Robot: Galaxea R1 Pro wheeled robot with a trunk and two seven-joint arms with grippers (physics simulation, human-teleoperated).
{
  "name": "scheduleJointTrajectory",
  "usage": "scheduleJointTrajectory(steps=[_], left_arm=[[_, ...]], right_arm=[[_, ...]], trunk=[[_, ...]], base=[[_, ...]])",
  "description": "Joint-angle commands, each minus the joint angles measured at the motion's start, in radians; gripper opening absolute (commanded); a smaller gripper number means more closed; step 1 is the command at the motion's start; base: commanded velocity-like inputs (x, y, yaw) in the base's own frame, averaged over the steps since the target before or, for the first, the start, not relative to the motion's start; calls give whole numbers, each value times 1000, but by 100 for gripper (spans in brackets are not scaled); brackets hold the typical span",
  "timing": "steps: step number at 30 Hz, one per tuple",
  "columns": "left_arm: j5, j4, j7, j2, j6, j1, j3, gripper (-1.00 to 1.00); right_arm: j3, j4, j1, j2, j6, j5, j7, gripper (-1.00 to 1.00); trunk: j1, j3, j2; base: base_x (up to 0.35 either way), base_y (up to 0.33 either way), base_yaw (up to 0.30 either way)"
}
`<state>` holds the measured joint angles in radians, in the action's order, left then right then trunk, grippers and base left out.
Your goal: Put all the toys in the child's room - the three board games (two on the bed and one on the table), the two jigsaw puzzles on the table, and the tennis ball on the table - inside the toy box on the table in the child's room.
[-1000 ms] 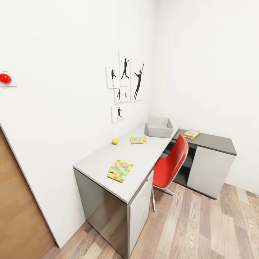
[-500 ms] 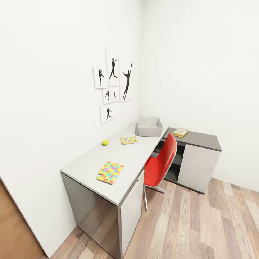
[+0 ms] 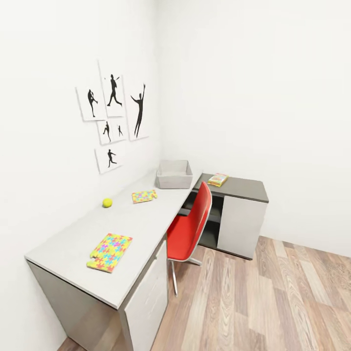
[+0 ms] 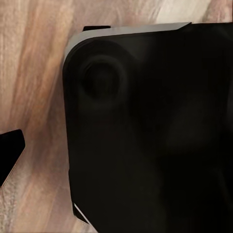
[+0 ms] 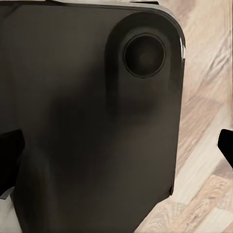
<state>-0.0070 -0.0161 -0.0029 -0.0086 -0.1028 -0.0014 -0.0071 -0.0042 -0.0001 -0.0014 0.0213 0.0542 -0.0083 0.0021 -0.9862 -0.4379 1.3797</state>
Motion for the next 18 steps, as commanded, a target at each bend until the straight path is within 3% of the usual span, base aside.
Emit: scheduleJointTrajectory(steps=[1,18], left_arm=[[-1,0,0,0,-3,0,-1,100],[-2,0,0,-2,-3,0,-1,100]], right_arm=[[0,0,0,0,3,-1,0,100],[0,0,0,0,3,-1,0,100]], trunk=[[0,-1,0],[0,-1,0]], base=[[264,-202,-287],[236,-253,-287]])
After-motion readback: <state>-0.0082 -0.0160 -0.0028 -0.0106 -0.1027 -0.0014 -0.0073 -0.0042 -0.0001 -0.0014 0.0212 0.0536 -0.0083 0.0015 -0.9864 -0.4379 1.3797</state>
